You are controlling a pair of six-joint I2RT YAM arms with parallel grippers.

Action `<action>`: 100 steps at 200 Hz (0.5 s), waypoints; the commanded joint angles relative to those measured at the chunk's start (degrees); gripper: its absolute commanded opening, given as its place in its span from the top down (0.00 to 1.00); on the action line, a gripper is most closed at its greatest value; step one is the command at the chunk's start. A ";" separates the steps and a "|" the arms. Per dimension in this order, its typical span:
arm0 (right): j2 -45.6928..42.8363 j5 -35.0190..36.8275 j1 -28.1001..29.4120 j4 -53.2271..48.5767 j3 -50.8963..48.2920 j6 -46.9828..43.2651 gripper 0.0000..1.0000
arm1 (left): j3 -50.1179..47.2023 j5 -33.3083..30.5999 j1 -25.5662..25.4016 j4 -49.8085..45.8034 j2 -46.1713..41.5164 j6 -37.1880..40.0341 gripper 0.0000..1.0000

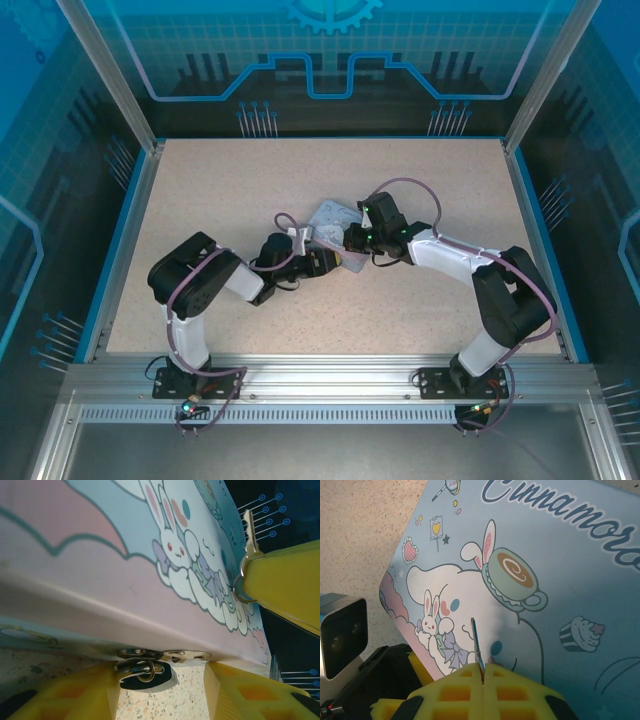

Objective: Unlock the padlock with the key

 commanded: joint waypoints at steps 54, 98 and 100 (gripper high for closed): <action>1.14 1.36 0.57 -4.88 -2.62 0.92 1.00 | 3.26 -6.94 -2.14 -3.62 -1.16 -0.99 0.61; 0.81 1.50 0.57 -4.17 -2.98 0.42 1.00 | 3.35 -8.10 -2.52 -3.28 -1.28 -1.36 0.67; 0.73 1.56 0.57 -4.12 -2.99 0.37 1.00 | 3.31 -8.17 -2.55 -3.32 -1.35 -1.36 0.67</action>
